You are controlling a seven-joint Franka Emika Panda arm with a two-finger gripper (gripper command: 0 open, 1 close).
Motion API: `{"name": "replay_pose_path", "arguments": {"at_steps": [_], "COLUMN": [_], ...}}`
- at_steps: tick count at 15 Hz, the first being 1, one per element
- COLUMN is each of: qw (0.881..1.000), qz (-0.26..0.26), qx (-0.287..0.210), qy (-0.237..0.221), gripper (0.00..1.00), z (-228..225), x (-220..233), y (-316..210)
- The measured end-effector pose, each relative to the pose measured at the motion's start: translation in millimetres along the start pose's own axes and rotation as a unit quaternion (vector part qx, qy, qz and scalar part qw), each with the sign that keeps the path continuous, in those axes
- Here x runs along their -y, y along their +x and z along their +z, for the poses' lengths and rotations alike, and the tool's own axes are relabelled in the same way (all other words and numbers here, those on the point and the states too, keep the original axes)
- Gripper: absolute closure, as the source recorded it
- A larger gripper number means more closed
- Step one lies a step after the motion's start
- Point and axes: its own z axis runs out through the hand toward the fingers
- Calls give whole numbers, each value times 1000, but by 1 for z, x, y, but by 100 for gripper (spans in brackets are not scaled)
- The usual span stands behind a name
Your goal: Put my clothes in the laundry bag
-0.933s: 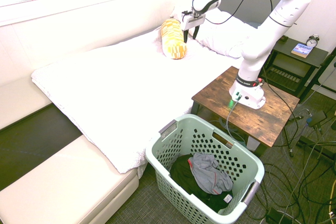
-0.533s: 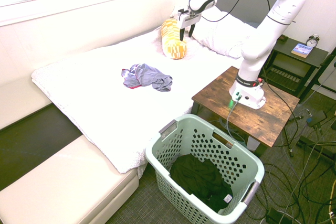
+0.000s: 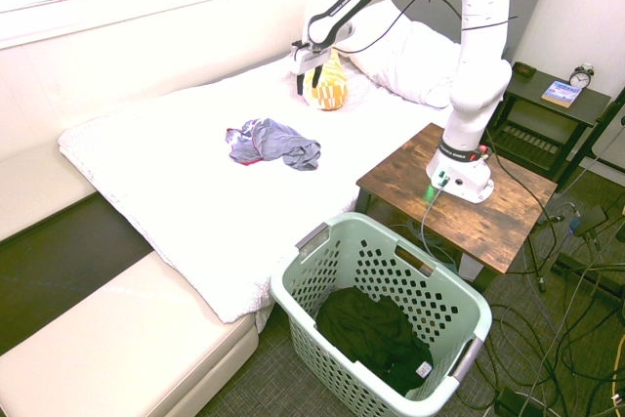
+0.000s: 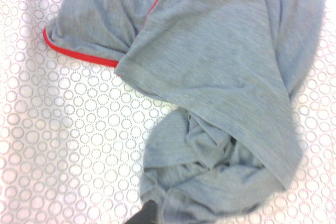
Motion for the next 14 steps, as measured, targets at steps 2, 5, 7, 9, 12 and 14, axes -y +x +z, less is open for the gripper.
{"name": "replay_pose_path", "arguments": {"at_steps": [2, 5, 7, 9, 12, 14], "qw": [1000, 1000, 999, 998, 997, 996], "qz": [-6, -11, -12, -13, -10, -9], "qx": [8, 18, 24, 27, 44, 65], "qy": [-5, -22, -38, -51, -62, -56], "gripper": [0, 0, 0, 0, 0, 0], "z": [44, 122, 179, 231, 277, 285], "x": [13, 17, 12, 3, -1, 14], "y": [28, 61, 74, 84, 95, 97]}}
